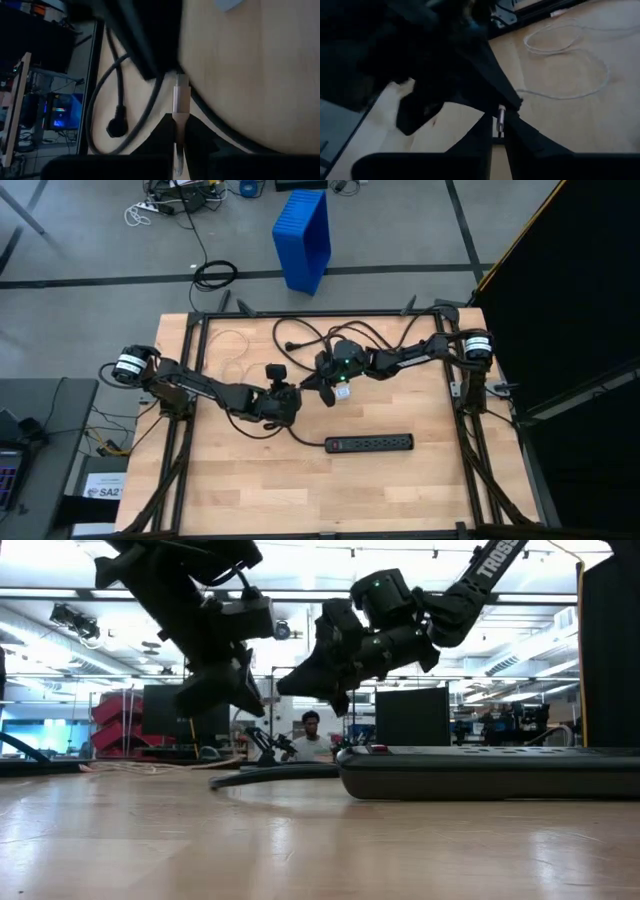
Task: Insert USB
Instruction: Insert the pink charger cable into the white charger adapter
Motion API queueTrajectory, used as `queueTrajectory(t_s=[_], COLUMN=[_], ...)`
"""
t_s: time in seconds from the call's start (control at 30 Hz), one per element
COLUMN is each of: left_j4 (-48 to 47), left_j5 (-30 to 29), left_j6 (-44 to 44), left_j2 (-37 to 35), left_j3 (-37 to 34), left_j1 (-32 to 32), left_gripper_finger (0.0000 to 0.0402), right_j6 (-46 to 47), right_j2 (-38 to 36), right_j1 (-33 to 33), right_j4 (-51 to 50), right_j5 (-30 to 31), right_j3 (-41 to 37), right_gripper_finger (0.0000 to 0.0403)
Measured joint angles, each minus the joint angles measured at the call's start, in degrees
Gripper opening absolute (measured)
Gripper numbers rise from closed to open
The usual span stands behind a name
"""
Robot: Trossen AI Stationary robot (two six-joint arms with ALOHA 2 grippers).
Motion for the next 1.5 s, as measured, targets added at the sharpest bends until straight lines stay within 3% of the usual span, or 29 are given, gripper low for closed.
queueTrajectory(t_s=[0.17,0.33,0.5,0.63,0.87,1.07,1.5], left_j4=[0.4,2.0,4.9,7.0,9.2,11.3,14.6], left_j5=[4.6,13.9,19.1,19.2,22.4,22.6,22.6], left_j6=[0.0,-0.1,0.3,1.6,1.8,1.0,-0.8], left_j2=[0.0,0.2,0.2,1.2,3.3,4.9,7.8], left_j3=[0.0,0.0,0.0,0.0,0.0,0.0,0.0], left_j1=[0.0,0.3,1.2,2.1,4.3,4.3,4.3], left_gripper_finger=[0.0001,0.0001,0.0000,0.0000,0.0000,0.0000,0.0000], right_j6=[-8.9,-20.7,-25.0,-25.1,-24.8,-23.5,-24.9], right_j2=[-5.0,-8.6,-9.1,-9.1,-9.1,-8.2,-3.1], right_j1=[0.1,1.9,4.5,6.0,6.9,6.6,6.5], right_j4=[-10.0,-27.2,-38.9,-42.4,-43.5,-45.1,-41.6], right_j5=[1.3,11.1,18.3,23.0,22.6,22.6,22.9], right_j3=[0.1,0.0,0.0,0.0,0.0,-0.1,-0.6], right_gripper_finger=[0.0080,0.0114,0.0158,0.0194,0.0234,0.0238,0.0195])
